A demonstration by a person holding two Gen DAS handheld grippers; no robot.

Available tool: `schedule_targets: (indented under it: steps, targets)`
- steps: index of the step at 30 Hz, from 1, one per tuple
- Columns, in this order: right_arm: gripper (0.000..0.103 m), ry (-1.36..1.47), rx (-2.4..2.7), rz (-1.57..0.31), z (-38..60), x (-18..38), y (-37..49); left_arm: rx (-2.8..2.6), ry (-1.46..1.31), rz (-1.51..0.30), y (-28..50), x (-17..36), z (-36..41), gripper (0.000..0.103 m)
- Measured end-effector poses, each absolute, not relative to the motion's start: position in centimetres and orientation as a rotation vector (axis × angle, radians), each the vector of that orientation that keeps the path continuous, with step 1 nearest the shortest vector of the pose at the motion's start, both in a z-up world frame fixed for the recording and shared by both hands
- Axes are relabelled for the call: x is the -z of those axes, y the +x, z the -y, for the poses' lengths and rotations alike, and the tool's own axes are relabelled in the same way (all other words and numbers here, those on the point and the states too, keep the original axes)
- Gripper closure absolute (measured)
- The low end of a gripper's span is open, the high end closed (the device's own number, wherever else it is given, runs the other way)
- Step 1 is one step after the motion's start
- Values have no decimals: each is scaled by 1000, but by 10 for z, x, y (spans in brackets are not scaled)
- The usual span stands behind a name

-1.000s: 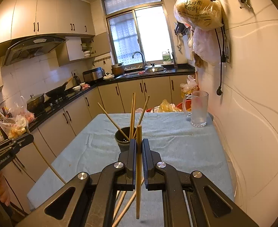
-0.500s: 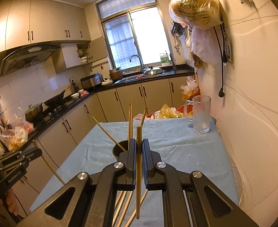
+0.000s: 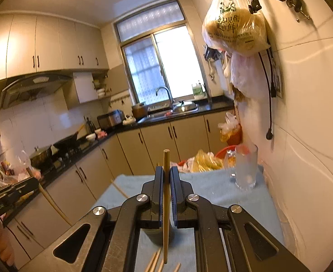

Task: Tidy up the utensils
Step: 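Lower the left tool's chopstick into the holder while the right tool inserts its chopstick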

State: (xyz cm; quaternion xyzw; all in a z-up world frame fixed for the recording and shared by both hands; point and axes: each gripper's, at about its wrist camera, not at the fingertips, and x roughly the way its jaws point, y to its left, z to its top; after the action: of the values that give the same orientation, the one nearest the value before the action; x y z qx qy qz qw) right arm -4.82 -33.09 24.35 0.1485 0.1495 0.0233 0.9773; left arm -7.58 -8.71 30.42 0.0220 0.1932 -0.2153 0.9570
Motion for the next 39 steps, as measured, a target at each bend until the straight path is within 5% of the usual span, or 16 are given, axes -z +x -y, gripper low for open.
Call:
schedule_targets:
  steps: [12,27,29,31,39]
  targets:
    - [96,433,-58,-248,347,-240,19,467,-18,-401,10,-299,143,96]
    - [96,478,-70,-489,349,-159,84,417,10,-564,60,-236,159,96]
    - [90,480,-73,-502,349,-158,83,417,20,-551,54,-239,158,90]
    - [74,469,-65,-494,348,-161,80,410,28,-532,45,-243,154,74]
    - [62,402,-47,-462,343,-192,37,387,15,-449,-15,-273,119,60]
